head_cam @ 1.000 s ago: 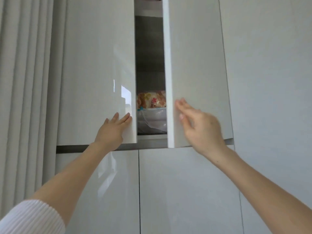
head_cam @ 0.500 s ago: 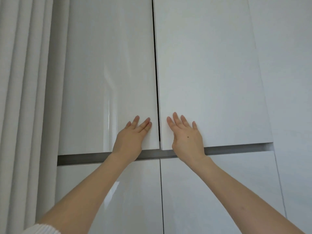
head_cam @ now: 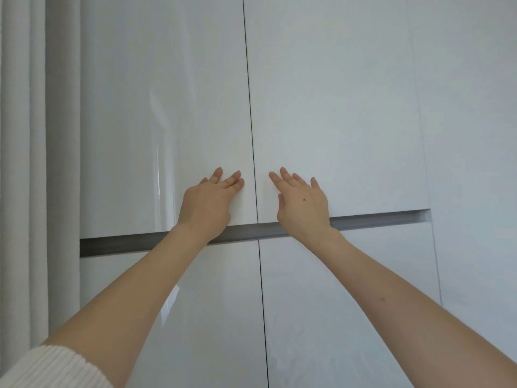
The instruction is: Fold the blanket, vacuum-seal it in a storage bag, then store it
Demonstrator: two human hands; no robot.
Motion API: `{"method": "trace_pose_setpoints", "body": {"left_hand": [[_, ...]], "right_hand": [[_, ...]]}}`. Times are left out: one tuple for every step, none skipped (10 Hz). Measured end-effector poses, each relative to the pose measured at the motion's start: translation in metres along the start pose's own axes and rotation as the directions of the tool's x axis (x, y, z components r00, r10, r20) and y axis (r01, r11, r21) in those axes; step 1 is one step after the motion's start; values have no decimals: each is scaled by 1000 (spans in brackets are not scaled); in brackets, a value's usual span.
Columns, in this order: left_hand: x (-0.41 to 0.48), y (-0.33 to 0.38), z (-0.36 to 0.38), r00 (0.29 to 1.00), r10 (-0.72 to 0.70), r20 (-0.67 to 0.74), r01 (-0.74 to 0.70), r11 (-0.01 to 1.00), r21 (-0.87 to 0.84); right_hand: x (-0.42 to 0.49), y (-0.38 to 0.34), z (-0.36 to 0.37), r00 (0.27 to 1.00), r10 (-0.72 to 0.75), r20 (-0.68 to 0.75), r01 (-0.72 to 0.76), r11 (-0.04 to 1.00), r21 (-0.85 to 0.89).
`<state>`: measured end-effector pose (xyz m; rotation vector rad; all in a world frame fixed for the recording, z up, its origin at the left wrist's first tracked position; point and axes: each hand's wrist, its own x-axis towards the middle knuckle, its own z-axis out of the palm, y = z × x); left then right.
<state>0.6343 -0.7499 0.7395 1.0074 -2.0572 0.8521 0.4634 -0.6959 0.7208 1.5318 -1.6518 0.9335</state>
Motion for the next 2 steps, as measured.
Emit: {"method": "trace_pose_setpoints", "body": {"left_hand": [[-7, 6, 2, 999, -35, -18, 32, 989, -141], [-19, 16, -8, 996, -59, -62, 42, 969, -242]], "right_hand": [[-34, 6, -23, 996, 0, -91, 8, 996, 92], [-67, 26, -54, 999, 8, -33, -2, 984, 178]]}}
